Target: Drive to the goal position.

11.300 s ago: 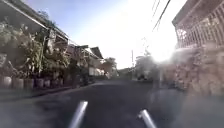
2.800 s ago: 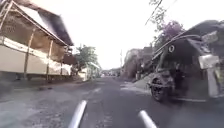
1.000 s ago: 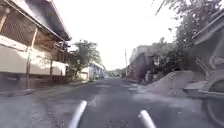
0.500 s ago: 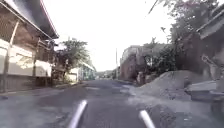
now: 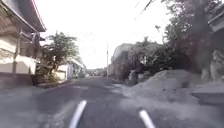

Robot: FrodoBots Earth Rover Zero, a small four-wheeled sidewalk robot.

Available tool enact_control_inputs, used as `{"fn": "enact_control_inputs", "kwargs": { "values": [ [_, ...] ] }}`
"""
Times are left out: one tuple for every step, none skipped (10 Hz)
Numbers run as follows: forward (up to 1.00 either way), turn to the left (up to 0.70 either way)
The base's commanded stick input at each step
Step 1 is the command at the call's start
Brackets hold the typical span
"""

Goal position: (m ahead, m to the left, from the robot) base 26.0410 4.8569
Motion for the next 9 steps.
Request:
{"fn": "enact_control_inputs", "kwargs": {
  "values": [
    [0.85,0.0],
    [0.85,0.0],
    [0.85,0.0],
    [0.85,0.0],
    [0.85,0.0],
    [0.85,0.0],
    [0.85,0.21],
    [0.85,0.33],
    [0.85,0.33]
  ]
}}
